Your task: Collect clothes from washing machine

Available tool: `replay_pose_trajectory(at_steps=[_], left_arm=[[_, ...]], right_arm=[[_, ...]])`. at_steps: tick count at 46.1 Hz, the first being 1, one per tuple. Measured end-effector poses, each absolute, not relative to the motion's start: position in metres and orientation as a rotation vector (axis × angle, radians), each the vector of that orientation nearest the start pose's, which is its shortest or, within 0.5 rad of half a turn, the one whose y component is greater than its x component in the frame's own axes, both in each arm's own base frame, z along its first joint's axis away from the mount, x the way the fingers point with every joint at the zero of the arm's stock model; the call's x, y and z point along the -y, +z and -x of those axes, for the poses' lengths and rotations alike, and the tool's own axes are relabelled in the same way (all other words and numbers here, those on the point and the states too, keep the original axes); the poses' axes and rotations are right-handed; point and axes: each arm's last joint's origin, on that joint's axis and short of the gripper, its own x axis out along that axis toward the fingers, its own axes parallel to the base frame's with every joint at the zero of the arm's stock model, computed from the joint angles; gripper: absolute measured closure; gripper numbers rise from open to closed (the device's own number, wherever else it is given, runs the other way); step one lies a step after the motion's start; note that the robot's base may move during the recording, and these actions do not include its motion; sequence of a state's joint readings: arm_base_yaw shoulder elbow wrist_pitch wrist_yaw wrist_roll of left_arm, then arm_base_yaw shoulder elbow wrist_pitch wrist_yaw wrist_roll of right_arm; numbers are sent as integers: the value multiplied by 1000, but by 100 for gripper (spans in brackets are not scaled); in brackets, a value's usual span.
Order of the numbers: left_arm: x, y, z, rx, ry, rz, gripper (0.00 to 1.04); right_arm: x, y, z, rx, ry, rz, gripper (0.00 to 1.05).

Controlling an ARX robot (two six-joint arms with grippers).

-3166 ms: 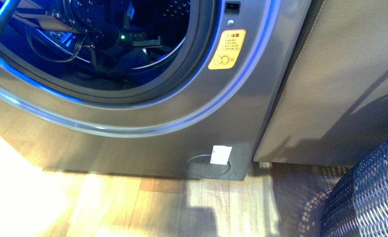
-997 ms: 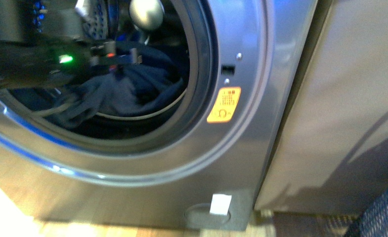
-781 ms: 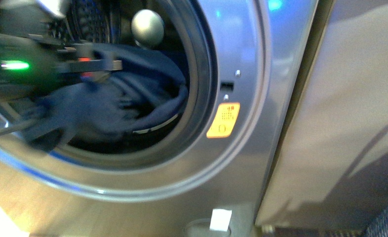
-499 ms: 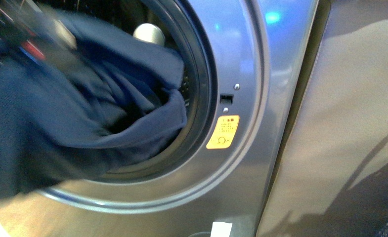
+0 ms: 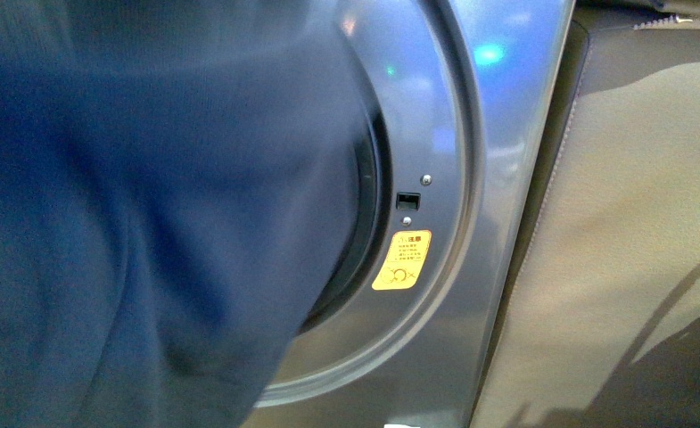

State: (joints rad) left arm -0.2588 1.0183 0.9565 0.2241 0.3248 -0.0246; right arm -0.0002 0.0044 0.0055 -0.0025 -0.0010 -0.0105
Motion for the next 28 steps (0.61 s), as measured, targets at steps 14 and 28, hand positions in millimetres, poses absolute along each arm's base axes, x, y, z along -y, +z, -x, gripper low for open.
replay_pose_trajectory(at_steps=[14,28], left_arm=[[96,465,-214,280,-668,2,90],[143,529,-234,315,-742,-23,90]], right_arm=[[0,165,-98,-1,1,10,8],[0,165,-98,-2,1,10,8]])
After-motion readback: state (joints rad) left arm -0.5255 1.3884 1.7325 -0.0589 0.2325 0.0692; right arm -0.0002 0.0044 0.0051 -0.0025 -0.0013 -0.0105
